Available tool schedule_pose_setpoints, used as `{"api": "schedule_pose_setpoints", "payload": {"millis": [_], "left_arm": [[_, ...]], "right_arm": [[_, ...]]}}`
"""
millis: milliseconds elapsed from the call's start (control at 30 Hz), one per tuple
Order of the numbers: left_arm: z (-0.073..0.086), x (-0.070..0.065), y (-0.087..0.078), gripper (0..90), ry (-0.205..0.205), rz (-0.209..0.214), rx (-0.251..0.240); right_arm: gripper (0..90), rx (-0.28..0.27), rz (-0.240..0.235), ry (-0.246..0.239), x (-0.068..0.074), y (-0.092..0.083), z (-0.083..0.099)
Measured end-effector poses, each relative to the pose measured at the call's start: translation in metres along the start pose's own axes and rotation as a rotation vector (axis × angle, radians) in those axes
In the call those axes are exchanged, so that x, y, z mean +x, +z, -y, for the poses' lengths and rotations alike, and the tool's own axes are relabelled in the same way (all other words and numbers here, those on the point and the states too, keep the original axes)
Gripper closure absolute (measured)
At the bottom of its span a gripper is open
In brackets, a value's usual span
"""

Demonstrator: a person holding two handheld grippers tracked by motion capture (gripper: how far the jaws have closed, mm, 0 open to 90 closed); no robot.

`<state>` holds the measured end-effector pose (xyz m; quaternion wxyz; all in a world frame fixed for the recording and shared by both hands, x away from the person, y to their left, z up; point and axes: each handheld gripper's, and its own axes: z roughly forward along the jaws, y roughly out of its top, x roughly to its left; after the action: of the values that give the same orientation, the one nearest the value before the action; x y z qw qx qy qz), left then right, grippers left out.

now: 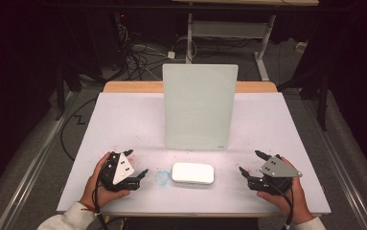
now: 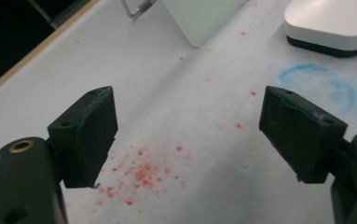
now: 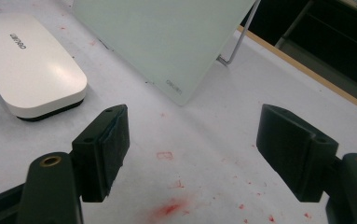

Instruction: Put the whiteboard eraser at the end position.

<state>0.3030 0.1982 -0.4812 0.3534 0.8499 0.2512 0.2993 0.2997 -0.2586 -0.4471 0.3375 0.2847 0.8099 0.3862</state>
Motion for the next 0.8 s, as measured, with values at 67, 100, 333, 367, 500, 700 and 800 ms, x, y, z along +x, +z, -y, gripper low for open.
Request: {"api": "schedule_pose_setpoints", "payload": {"millis": [67, 100, 333, 367, 500, 700, 800], "left_arm": [[0.0004, -0.0032, -0.0002, 18.8, 0.004, 0.004, 0.006], [0.0002, -0.0044, -0.0005, 18.9, 0.008, 0.005, 0.007], [-0.0011, -0.0051, -0.0019, 18.9, 0.012, 0.006, -0.004], [-0.0012, -0.0049, -0.0019, 18.9, 0.012, 0.007, -0.006], [-0.0001, -0.0048, -0.0038, 18.9, 0.017, 0.010, -0.007], [-0.0001, -0.0041, -0.0051, 18.9, 0.016, 0.014, -0.011], [-0.0005, -0.0039, -0.0041, 18.9, 0.016, 0.014, -0.008]], "right_arm": [[26.2, 0.000, -0.001, 0.000, -0.0002, -0.0001, 0.0001], [26.2, -0.001, -0.001, 0.000, -0.0001, -0.0002, 0.0001], [26.2, -0.005, 0.004, -0.002, -0.0004, -0.0014, -0.0002], [26.2, -0.004, 0.006, -0.002, -0.0004, -0.0013, -0.0002], [26.2, -0.006, 0.007, -0.007, 0.0007, -0.0020, -0.0016], [26.2, -0.005, 0.004, -0.019, 0.0044, -0.0014, -0.0039], [26.2, 0.000, 0.001, -0.022, 0.0043, -0.0003, -0.0033]]}}
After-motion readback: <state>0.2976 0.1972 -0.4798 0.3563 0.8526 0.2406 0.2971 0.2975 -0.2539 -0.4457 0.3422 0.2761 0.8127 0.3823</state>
